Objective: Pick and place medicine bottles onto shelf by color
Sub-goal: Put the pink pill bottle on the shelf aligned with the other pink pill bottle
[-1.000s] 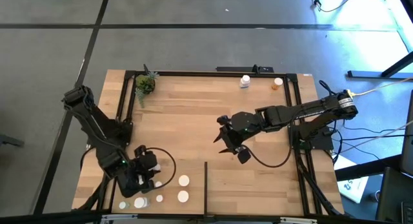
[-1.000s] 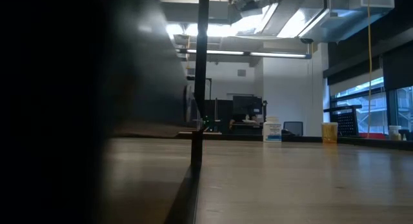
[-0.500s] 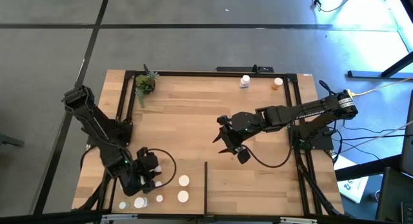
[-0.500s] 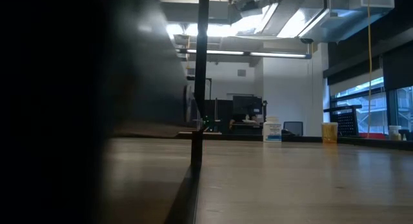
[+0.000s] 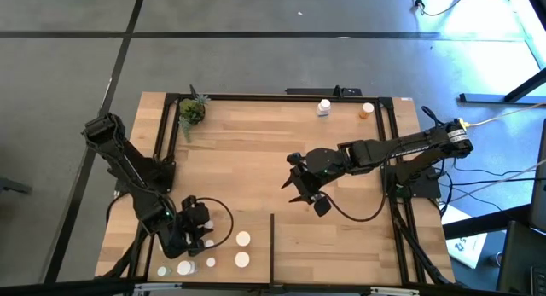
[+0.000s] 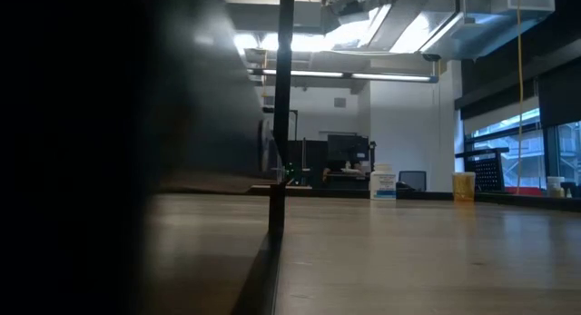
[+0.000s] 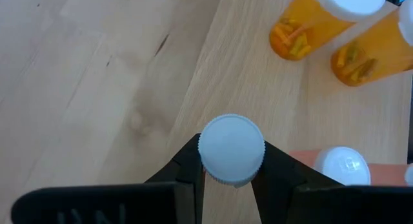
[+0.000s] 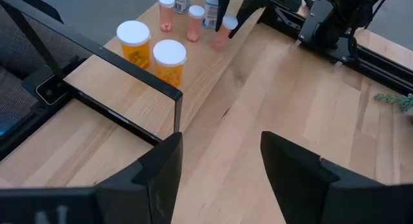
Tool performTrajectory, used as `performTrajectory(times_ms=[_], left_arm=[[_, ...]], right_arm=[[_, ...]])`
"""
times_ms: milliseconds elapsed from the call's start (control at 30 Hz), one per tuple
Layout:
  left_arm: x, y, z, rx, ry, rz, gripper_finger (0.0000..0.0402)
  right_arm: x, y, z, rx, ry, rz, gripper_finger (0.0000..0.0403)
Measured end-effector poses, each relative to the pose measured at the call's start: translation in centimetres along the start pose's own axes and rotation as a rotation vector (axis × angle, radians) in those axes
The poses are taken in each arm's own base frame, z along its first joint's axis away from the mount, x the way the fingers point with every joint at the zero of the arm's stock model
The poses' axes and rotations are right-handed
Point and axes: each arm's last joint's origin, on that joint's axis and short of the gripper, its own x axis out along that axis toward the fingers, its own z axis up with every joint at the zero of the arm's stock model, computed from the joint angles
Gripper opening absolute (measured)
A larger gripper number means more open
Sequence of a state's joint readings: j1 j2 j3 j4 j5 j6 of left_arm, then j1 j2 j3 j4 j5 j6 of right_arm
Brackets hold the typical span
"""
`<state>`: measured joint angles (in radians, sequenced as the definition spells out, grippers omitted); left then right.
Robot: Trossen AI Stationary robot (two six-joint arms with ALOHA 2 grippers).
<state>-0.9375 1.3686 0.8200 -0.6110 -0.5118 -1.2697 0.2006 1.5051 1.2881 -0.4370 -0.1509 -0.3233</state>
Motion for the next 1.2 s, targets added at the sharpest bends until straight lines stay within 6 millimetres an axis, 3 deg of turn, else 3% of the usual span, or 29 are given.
performTrajectory(times_ms=[1200], left_arm=[[0.02,-0.08,0.07,0.056,-0.004,-0.007,0.0082]], right_arm=[[-0.01,0.01,0.01,0.000,0.000,0.000,0.0212]])
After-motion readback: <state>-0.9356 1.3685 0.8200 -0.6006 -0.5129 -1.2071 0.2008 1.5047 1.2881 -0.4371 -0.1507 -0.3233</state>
